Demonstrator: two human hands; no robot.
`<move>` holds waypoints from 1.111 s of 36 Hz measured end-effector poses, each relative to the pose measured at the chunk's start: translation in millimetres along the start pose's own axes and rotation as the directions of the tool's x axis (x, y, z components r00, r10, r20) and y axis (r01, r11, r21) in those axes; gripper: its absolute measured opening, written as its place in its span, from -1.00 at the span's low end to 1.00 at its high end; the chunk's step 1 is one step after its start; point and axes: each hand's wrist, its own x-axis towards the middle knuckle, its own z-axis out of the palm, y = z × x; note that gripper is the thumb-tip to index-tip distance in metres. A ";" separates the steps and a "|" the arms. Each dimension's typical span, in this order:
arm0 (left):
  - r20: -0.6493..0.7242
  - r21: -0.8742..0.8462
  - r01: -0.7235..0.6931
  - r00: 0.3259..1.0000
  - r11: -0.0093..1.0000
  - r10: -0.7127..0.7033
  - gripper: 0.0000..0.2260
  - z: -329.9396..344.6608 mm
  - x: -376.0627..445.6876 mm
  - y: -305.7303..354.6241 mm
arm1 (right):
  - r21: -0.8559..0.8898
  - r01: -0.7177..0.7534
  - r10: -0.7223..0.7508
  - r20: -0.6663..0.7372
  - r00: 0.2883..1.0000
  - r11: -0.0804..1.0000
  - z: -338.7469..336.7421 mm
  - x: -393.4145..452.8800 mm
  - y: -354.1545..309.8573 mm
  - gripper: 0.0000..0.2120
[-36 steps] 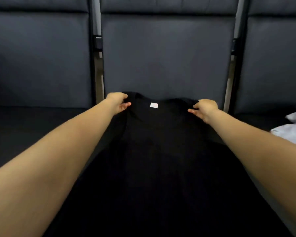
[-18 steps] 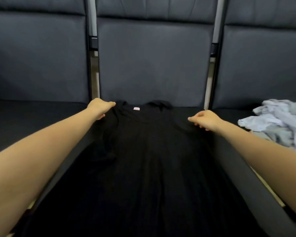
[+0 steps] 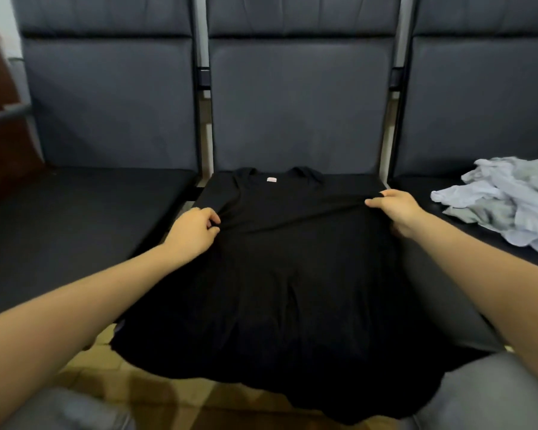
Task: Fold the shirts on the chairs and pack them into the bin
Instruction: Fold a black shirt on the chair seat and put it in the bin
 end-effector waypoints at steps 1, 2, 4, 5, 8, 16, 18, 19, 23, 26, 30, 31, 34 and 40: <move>-0.001 -0.080 0.032 0.999 0.996 -0.032 -0.86 -2.2 1.1 -3.9 | -0.012 -0.024 0.023 -0.008 1.000 1.000 -3.0 3.8 2.5 -0.67; 0.006 -0.169 0.076 0.997 0.983 -0.076 -0.86 -4.7 2.6 -6.5 | -0.021 -0.041 0.041 -0.018 0.999 0.999 -4.9 4.7 4.0 -0.60; 0.024 -0.382 0.187 0.981 0.905 -0.192 -0.84 -10.4 7.3 -9.8 | -0.023 -0.043 0.042 -0.043 0.998 0.999 -6.8 1.3 1.8 -0.59; 0.019 -0.474 0.226 0.969 0.851 -0.246 -0.83 -13.7 10.0 -12.5 | -0.024 -0.040 0.039 -0.061 0.997 0.999 -7.9 -0.9 0.1 -0.62; -0.083 -0.520 0.233 0.944 0.821 -0.321 -0.82 -21.3 20.1 -28.3 | -0.043 -0.038 0.032 -0.127 0.991 0.998 -10.7 0.2 -0.4 -0.73; -0.220 -0.075 0.131 0.965 0.989 -0.144 -0.82 -15.2 31.0 -63.5 | -0.319 0.036 -0.137 -0.301 0.944 0.947 -4.3 4.7 -1.3 -0.81; -0.170 -0.105 0.173 0.967 0.979 -0.189 -0.84 -10.8 36.3 -65.1 | -0.383 0.033 -0.149 -0.277 0.949 0.923 -0.8 1.7 -3.8 -0.72; -0.128 -0.119 0.189 0.971 0.975 -0.204 -0.84 -8.6 38.3 -64.4 | -0.401 0.037 -0.150 -0.255 0.955 0.915 1.4 -1.5 -5.2 -0.71; -0.025 -0.201 0.263 0.962 0.944 -0.273 -0.62 -9.9 28.3 -49.3 | -0.434 0.037 -0.124 -0.174 0.977 0.900 4.7 -13.3 -6.2 -0.53; -0.027 -0.332 0.360 0.920 0.872 -0.390 -0.42 -21.8 12.5 -37.8 | -0.453 0.006 -0.084 -0.153 0.985 0.892 -0.1 -25.2 -6.9 -0.37; 0.069 -0.394 0.459 0.879 0.796 -0.473 -0.29 -35.3 -20.5 -27.6 | -0.445 -0.068 0.025 -0.102 0.994 0.893 -8.3 -44.9 -3.8 -0.45; 0.093 -0.370 0.475 0.874 0.798 -0.477 -0.30 -38.1 -30.5 -25.5 | -0.441 -0.097 0.069 -0.079 0.995 0.892 -10.0 -50.8 -3.0 -0.47; 0.155 -0.393 0.485 0.873 0.782 -0.463 -0.60 -44.7 -51.0 -21.6 | -0.520 -0.135 0.150 -0.014 0.989 0.844 -13.9 -71.9 -2.6 -0.54; 0.278 -0.396 0.495 0.867 0.773 -0.413 -0.67 -52.4 -82.7 -6.7 | -0.634 -0.098 0.228 0.126 0.966 0.767 -16.2 -123.1 2.8 -0.64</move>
